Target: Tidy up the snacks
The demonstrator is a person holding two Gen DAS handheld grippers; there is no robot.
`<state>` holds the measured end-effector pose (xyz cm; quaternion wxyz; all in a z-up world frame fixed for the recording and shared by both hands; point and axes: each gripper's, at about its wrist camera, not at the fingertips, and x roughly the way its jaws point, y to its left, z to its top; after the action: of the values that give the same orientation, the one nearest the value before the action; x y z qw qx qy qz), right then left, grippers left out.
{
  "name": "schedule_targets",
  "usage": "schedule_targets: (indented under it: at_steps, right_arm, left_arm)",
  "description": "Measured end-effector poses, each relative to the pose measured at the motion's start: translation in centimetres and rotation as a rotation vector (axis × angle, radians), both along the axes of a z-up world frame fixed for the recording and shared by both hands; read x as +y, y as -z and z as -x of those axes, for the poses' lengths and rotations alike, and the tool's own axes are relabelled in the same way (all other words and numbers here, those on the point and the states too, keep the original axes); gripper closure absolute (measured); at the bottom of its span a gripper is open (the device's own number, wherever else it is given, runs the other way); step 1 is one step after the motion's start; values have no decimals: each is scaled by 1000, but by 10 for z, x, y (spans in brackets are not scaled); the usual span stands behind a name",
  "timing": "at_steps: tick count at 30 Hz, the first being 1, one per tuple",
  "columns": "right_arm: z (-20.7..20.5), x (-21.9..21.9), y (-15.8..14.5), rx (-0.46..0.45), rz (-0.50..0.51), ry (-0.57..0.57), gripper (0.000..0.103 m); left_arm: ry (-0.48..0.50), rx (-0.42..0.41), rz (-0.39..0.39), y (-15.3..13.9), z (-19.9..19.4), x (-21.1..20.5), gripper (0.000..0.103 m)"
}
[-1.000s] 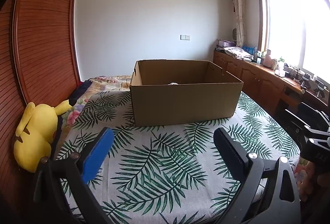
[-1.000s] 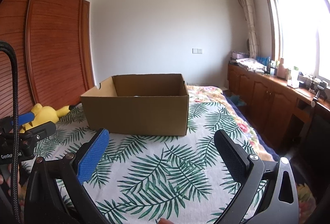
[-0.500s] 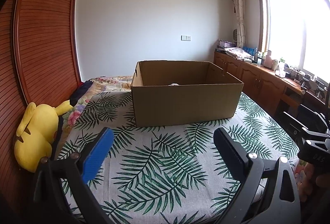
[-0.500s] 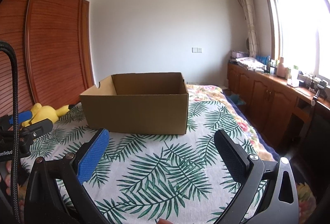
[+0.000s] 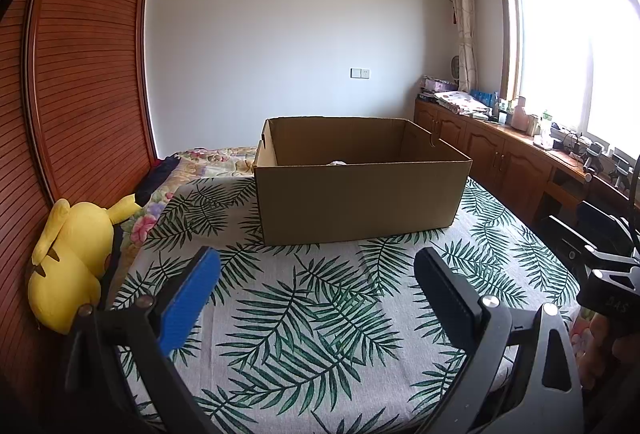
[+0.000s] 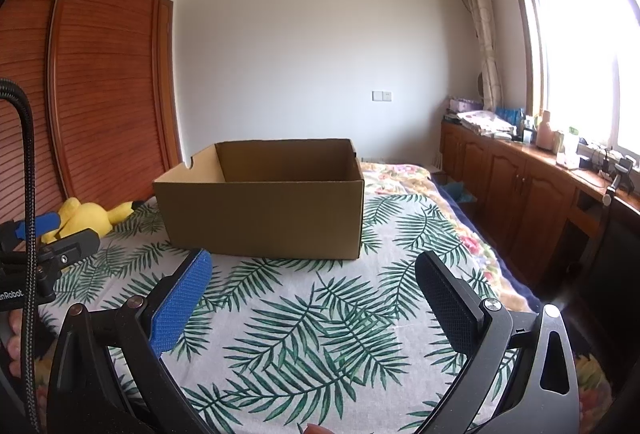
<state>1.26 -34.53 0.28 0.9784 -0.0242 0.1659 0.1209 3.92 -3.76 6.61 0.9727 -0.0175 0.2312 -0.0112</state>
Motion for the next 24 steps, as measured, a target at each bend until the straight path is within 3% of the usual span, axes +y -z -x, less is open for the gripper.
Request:
schedule_targets:
  at_steps: [24]
  right_arm:
    - [0, -3, -2, -1, 0, 1, 0]
  left_arm:
    - [0, -2, -6, -3, 1, 0, 4]
